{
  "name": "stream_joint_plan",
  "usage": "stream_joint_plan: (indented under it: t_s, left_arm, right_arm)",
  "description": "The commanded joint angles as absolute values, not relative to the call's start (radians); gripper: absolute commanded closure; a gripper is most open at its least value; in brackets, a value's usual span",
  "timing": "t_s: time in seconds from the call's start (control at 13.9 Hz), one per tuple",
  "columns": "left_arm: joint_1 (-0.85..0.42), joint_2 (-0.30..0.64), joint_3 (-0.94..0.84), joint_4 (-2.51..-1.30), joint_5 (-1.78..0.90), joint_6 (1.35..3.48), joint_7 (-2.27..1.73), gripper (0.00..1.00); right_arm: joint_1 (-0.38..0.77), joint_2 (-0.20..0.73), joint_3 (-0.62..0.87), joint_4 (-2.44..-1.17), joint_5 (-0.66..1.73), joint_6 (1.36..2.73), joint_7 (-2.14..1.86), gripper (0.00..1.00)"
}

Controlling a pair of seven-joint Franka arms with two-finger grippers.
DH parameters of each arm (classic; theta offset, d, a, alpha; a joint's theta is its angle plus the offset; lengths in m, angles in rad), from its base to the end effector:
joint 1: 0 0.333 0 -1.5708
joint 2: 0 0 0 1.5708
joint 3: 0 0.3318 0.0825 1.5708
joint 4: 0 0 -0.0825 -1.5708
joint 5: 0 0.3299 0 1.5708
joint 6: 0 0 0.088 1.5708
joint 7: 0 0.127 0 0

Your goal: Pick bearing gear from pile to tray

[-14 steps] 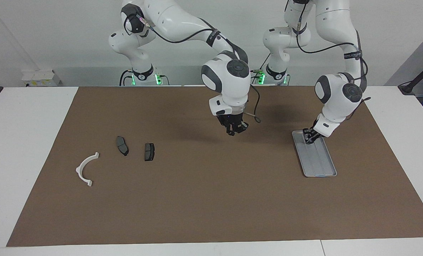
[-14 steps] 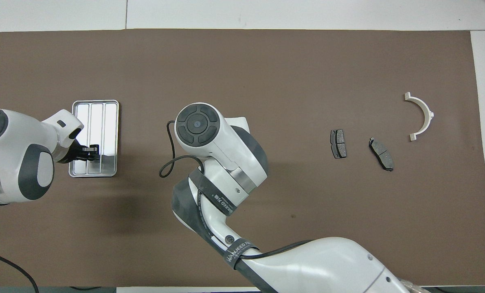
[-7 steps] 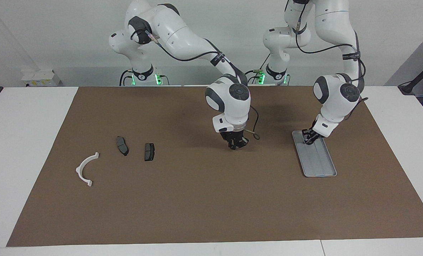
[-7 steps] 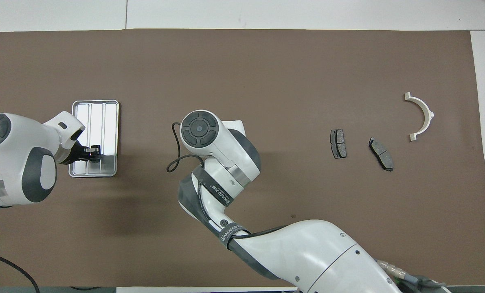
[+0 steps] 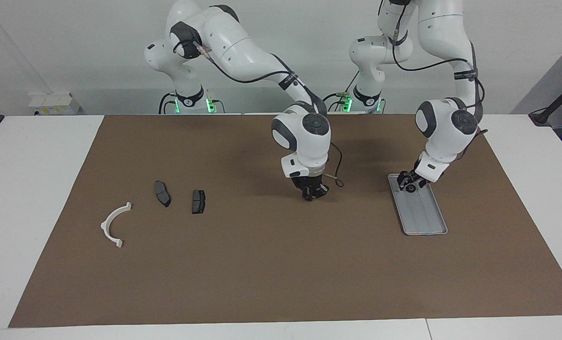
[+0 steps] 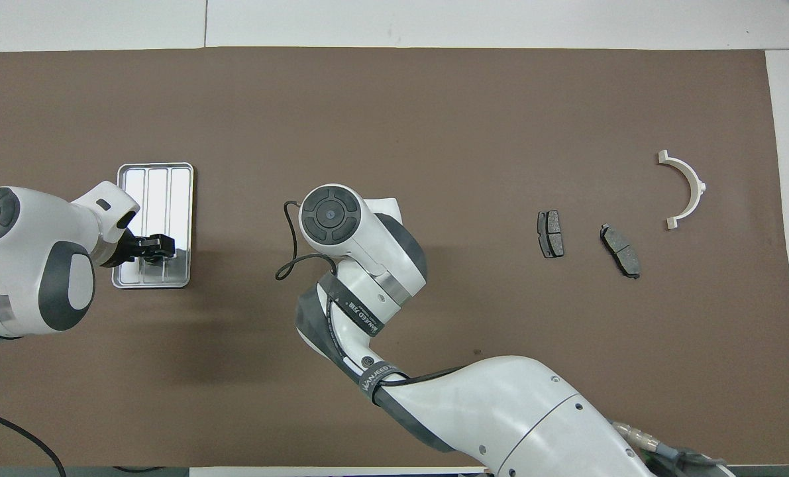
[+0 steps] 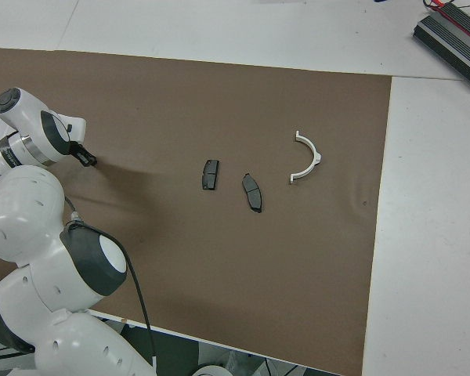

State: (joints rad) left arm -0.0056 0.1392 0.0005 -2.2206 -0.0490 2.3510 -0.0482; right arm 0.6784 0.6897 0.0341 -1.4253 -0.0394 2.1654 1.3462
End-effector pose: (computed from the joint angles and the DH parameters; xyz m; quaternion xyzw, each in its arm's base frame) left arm 0.5056 -0.0040 0.3464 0.9991 0.0388 -0.0049 0.0172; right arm 0.5299 0.4482 0.3140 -0.9519 0.3053 -0.0181 0.0188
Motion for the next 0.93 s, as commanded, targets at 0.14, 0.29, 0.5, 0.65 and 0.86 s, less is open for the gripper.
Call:
stream_joint_plan:
  t_s: [0.14,0.29,0.5,0.65,0.86]
  left_arm:
    - [-0.133,0.133,0.003,-2.093,-0.086,2.228,-0.266,0.31]
    - [-0.210,0.140,0.005,-2.068,-0.086,2.227,-0.412,0.35]
    - [-0.323,0.161,0.008,-2.013,-0.075,2.223,-0.610,0.42]
    - [-0.409,0.202,0.009,-1.955,-0.074,2.221,-0.736,0.43]
    - [-0.538,0.345,0.011,-1.808,-0.033,2.198,-0.946,0.43]
  right_arm:
    - [0.664,0.658,0.029,-1.366,-0.071,2.051,1.359,0.00]
    - [0.622,0.606,0.029,-1.351,-0.072,2.010,1.341,0.00]
    - [0.530,0.484,0.038,-1.351,-0.052,1.914,1.109,0.00]
    - [0.456,0.404,0.038,-1.353,-0.031,1.820,0.867,0.00]
    - [0.306,0.321,0.037,-1.358,-0.029,1.720,0.431,0.00]
